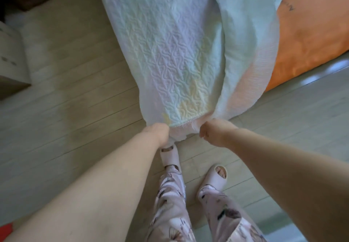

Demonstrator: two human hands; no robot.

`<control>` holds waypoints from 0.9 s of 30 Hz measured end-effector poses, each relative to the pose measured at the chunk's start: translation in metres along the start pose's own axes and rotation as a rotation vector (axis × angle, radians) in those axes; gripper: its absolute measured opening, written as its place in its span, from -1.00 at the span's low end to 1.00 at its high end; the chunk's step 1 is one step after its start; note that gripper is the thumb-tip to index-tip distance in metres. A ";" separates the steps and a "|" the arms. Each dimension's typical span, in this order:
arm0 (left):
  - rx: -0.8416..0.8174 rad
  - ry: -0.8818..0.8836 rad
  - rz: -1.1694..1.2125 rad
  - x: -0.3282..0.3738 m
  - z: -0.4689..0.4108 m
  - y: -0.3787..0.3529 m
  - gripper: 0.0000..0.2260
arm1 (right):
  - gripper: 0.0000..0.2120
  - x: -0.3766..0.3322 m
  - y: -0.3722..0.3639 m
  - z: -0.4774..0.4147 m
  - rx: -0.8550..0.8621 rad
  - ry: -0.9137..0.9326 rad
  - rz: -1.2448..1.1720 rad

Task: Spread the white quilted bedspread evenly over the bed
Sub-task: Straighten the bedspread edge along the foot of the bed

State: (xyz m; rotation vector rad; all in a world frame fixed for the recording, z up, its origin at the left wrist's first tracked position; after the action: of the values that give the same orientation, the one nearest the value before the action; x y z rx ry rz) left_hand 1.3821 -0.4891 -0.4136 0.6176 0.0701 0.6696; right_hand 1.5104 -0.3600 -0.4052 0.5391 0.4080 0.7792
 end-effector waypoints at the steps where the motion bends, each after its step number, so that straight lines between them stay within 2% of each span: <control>1: 0.018 -0.008 0.024 -0.001 -0.001 0.009 -0.72 | -0.71 -0.001 0.005 -0.002 0.027 0.001 -0.008; 11: 0.144 -0.105 0.130 -0.010 -0.015 0.106 -0.76 | -0.64 0.013 0.084 -0.008 0.194 -0.195 -0.062; 18: 0.223 -0.201 0.190 0.019 -0.040 0.169 -0.76 | -0.65 0.040 0.141 -0.017 0.267 -0.277 -0.103; 23: 0.275 -0.195 0.197 0.073 -0.075 0.199 -0.79 | -0.63 0.101 0.171 -0.041 0.309 -0.254 -0.129; 27: 0.323 -0.107 0.239 0.126 -0.117 0.221 -0.79 | -0.64 0.169 0.196 -0.078 0.354 -0.217 -0.111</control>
State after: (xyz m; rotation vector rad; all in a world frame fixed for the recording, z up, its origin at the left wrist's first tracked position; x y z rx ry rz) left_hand 1.3281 -0.2176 -0.3698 0.9822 0.0037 0.8635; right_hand 1.4710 -0.0947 -0.3753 0.9152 0.3721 0.5355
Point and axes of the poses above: each hand's wrist, its own z-axis away from the middle knuckle, its own y-axis out of the back of the hand, x = y × z, the point moved 2 cm from there along -z, towards the middle knuckle, and after that the axes turned 7 degrees about -y, right-handed, at the moved point
